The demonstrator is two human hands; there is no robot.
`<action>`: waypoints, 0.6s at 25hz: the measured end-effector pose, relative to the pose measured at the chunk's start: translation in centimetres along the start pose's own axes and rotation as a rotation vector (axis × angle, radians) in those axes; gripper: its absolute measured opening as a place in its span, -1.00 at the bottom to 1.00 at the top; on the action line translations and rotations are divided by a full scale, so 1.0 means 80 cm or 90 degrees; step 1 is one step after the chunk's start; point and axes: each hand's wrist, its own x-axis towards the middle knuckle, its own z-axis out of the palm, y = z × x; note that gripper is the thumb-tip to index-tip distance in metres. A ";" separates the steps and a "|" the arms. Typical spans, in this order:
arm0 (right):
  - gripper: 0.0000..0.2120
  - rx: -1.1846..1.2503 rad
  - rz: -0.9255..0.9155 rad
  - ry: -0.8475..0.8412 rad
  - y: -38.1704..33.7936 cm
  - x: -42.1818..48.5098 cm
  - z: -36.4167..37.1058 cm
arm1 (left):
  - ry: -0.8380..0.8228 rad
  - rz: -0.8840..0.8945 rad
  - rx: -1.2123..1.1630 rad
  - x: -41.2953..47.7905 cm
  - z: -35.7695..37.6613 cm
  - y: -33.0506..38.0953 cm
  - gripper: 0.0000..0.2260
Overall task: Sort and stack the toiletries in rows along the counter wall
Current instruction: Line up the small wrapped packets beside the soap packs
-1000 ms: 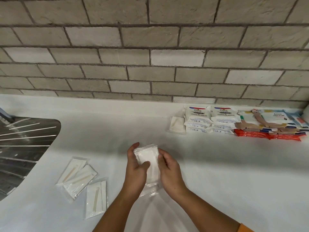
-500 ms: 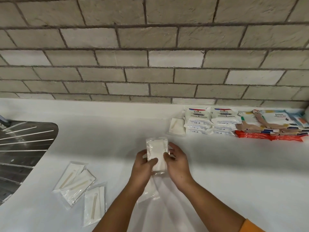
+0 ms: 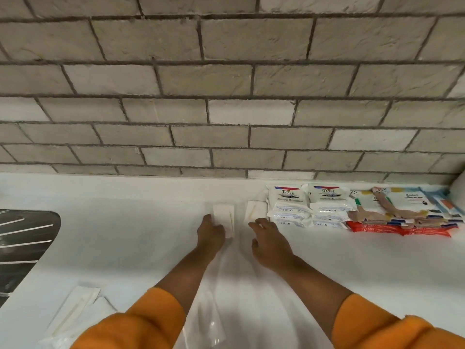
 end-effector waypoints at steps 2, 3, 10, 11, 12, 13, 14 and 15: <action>-0.49 -0.087 -0.008 -0.032 0.004 0.010 0.000 | -0.024 0.025 0.075 0.016 0.015 0.012 -0.58; -0.53 -0.112 -0.009 -0.038 0.005 0.016 -0.001 | -0.030 0.033 0.106 0.022 0.023 0.017 -0.60; -0.65 -0.152 -0.019 -0.020 0.011 0.027 0.000 | -0.011 0.024 0.181 0.034 0.052 0.033 -0.68; -0.65 -0.151 -0.019 -0.020 0.011 0.027 0.000 | -0.002 0.028 0.218 0.034 0.053 0.032 -0.69; -0.65 -0.151 -0.018 -0.020 0.010 0.026 0.001 | 0.007 0.032 0.259 0.036 0.054 0.030 -0.69; -0.65 -0.151 -0.015 -0.021 0.010 0.026 0.001 | 0.014 0.035 0.294 0.037 0.054 0.029 -0.68; -0.64 -0.152 -0.015 -0.022 0.010 0.026 0.001 | 0.016 0.035 0.313 0.039 0.054 0.028 -0.66; -0.64 -0.157 -0.017 -0.021 0.010 0.026 0.000 | 0.014 0.035 0.316 0.040 0.053 0.027 -0.63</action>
